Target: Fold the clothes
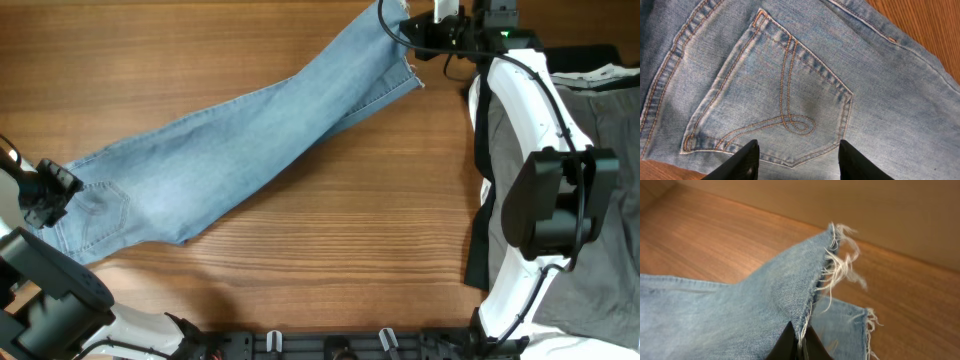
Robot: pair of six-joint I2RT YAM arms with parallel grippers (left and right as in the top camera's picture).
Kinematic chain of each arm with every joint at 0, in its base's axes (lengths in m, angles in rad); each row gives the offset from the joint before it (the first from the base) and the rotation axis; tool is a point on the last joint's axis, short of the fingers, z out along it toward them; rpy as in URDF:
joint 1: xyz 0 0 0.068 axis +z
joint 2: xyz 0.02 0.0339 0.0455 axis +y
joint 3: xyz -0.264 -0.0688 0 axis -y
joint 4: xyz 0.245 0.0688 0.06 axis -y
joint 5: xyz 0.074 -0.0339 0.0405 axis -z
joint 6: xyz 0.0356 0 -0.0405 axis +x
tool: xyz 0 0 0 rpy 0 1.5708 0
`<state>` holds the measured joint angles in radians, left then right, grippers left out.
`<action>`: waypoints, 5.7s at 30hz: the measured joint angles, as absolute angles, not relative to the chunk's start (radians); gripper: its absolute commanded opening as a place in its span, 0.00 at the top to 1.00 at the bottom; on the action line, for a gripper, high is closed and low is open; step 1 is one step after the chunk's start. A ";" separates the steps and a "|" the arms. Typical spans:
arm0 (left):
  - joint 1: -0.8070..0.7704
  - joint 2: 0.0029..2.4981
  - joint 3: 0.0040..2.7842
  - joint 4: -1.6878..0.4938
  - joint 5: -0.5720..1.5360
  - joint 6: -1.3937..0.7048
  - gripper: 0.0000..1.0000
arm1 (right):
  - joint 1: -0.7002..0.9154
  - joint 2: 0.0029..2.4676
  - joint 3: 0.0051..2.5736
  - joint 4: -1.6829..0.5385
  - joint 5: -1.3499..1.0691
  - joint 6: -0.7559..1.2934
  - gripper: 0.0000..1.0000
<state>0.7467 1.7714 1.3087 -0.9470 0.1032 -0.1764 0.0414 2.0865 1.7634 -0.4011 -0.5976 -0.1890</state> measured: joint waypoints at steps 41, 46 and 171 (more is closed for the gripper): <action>1.042 1.792 1.211 -0.900 0.133 -0.319 0.52 | 0.032 2.055 1.818 -0.243 -0.722 -0.076 0.96; 1.041 1.817 1.112 -0.834 0.149 -0.373 0.48 | 0.034 2.135 1.822 -0.245 -0.570 -0.085 0.33; 0.077 1.860 1.360 -0.886 0.551 0.035 0.82 | 0.246 2.346 1.771 -0.777 -0.596 -0.078 0.96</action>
